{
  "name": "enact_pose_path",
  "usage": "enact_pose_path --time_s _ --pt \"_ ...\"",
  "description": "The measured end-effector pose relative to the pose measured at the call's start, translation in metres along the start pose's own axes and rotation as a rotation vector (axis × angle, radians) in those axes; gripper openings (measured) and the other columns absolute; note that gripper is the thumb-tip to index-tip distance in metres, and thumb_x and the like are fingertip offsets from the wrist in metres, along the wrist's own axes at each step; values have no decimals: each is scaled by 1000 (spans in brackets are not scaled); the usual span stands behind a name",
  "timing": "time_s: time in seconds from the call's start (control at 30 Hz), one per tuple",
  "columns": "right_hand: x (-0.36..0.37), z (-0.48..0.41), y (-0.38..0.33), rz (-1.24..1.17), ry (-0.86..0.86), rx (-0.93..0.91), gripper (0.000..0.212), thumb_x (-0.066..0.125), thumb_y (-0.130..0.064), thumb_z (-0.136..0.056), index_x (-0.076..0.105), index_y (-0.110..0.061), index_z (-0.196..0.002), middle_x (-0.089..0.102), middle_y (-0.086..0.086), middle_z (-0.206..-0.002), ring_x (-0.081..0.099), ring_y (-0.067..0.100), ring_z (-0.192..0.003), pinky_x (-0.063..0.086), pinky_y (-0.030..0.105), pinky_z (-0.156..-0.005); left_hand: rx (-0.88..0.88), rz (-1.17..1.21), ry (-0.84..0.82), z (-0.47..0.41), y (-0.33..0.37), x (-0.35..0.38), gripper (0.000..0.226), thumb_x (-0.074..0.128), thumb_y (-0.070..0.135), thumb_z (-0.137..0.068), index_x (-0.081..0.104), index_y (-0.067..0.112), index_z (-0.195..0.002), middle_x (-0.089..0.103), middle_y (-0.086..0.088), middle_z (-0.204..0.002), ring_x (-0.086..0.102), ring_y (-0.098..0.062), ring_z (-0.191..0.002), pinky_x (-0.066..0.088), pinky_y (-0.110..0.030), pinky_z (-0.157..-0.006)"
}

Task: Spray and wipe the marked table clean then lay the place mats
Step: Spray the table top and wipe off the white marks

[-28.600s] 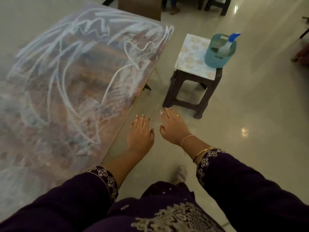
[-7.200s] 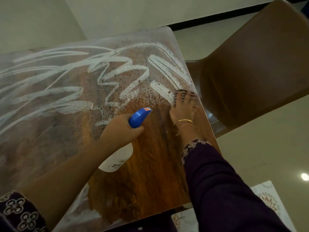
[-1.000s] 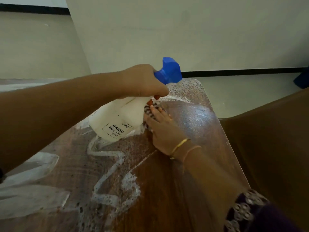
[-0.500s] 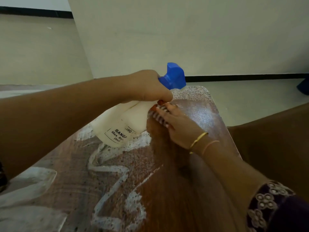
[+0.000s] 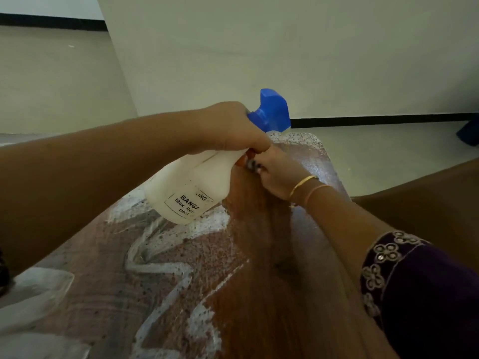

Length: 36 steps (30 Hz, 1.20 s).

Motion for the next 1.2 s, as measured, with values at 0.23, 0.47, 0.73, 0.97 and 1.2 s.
enact_pose_path --time_s 0.23,0.47,0.73,0.97,1.2 --pt "-19 23 93 38 -17 437 54 35 -17 -100 16 -20 -151 9 12 -159 11 31 -145 11 41 -119 28 50 103 -11 2 -14 9 61 22 -79 55 16 -76 60 1 -62 57 -9 -44 47 -18 -46" --pt "-27 -6 121 29 88 598 48 36 -18 -94 36 -15 -141 38 23 -142 37 40 -130 31 49 -111 14 186 52 -12 -4 -15 13 64 20 -81 52 19 -86 58 3 -65 52 1 -31 41 -12 -33" --pt "-3 -36 -29 -39 -32 67 28 39 -12 -98 52 -8 -122 53 13 -117 50 23 -110 37 31 -101 1 113 98 -11 -9 -21 13 62 26 -80 51 20 -84 52 -1 -70 53 -12 -58 43 -21 -52" --pt "-31 -40 89 86 86 277 45 36 -7 -94 41 -14 -139 42 12 -145 36 29 -133 28 42 -113 15 183 79 -6 -9 -20 10 63 19 -78 53 19 -81 56 4 -61 53 0 -33 42 -12 -34" --pt "2 -50 19 125 129 151 56 43 -14 -86 37 -21 -141 39 11 -146 33 31 -135 28 47 -113 -86 129 124 16 -49 -41 26 65 24 -80 54 15 -102 65 0 -77 60 -10 -59 46 -21 -47"
Point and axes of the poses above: each hand's wrist, its own z-axis away from the middle knuckle, its own x-axis out of the palm, y = z × x, the point moved 9 cm from there along -z, towards the middle knuckle
